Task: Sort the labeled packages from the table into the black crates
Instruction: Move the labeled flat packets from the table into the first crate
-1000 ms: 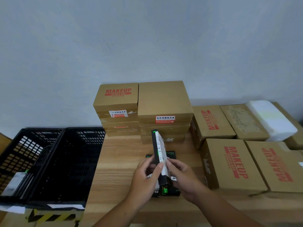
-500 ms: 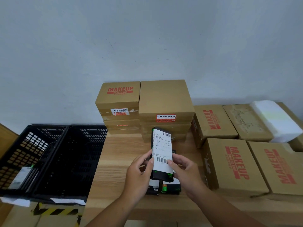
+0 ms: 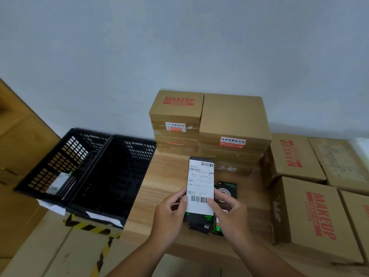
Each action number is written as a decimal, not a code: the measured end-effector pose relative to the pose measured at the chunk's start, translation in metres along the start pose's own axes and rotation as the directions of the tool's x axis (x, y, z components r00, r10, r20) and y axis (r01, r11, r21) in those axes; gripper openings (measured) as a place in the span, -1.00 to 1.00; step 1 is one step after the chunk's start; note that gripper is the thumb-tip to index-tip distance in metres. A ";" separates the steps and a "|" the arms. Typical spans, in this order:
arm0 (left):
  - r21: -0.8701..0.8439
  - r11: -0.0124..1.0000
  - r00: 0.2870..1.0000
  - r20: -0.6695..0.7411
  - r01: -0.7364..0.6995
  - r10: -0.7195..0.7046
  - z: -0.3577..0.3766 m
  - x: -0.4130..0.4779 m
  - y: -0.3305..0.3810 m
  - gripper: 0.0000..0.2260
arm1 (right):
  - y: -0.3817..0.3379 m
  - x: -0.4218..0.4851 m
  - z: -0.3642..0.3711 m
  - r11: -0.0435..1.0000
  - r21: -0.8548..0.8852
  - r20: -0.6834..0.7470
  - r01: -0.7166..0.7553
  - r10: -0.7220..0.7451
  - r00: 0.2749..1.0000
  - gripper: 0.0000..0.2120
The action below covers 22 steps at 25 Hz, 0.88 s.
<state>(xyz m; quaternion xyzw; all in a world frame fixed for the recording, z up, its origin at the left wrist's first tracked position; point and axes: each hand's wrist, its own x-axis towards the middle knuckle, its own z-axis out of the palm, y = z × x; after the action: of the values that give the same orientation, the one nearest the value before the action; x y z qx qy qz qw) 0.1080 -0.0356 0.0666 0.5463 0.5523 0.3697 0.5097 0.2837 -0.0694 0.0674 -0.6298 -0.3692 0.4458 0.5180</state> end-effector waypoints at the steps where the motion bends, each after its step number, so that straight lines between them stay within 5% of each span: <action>1: -0.003 1.000 1.000 -0.006 0.003 -0.003 -0.006 0.000 -0.003 -0.72 | -0.003 -0.003 0.007 1.000 -0.014 0.006 0.022 -0.022 1.000 -0.53; 8: -0.030 0.999 0.999 -0.021 0.034 -0.035 -0.066 0.006 -0.018 -0.77 | -0.001 -0.017 0.070 0.998 -0.066 -0.039 0.013 -0.016 0.999 -0.64; 22: 0.075 0.997 0.942 -0.336 0.003 0.023 -0.285 -0.006 -0.061 -0.76 | -0.010 -0.050 0.298 0.981 0.031 0.193 -0.191 0.182 0.964 -0.78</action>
<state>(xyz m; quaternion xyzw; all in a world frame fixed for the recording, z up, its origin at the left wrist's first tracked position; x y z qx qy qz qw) -0.1823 -0.0067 0.0677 0.4966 0.6419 0.4392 0.3853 -0.0141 -0.0172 0.0663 -0.6036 -0.3448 0.5594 0.4515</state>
